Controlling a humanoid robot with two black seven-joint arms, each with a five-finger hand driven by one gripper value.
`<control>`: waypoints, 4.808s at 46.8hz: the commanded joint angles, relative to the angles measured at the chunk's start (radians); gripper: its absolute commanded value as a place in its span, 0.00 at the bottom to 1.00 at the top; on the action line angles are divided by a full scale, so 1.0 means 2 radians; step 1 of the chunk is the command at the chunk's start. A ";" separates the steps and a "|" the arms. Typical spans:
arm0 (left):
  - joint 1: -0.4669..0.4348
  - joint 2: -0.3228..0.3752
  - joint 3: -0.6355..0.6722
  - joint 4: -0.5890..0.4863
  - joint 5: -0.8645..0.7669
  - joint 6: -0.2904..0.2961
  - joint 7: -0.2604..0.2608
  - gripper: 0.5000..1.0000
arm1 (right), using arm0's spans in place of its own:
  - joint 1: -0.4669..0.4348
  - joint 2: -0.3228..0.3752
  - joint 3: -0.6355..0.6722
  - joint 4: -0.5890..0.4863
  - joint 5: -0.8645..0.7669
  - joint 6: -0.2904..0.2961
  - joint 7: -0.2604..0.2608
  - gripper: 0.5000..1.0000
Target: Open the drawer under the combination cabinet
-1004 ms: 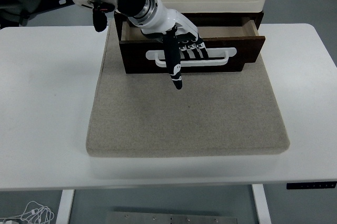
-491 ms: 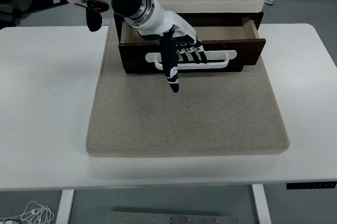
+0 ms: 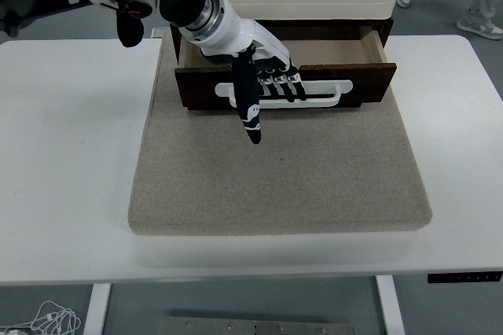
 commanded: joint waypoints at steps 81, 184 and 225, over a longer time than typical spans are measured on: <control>0.155 0.066 -0.495 0.184 0.002 -0.045 -0.103 1.00 | 0.000 0.000 0.000 0.000 0.000 0.000 0.000 0.85; 0.346 -0.027 -0.523 0.556 -0.196 0.161 -0.146 1.00 | -0.003 0.000 -0.001 0.000 0.001 0.000 0.001 0.85; 0.384 -0.087 -0.530 0.553 -0.241 0.161 -0.156 1.00 | -0.005 0.000 -0.002 0.000 -0.001 0.001 0.000 0.85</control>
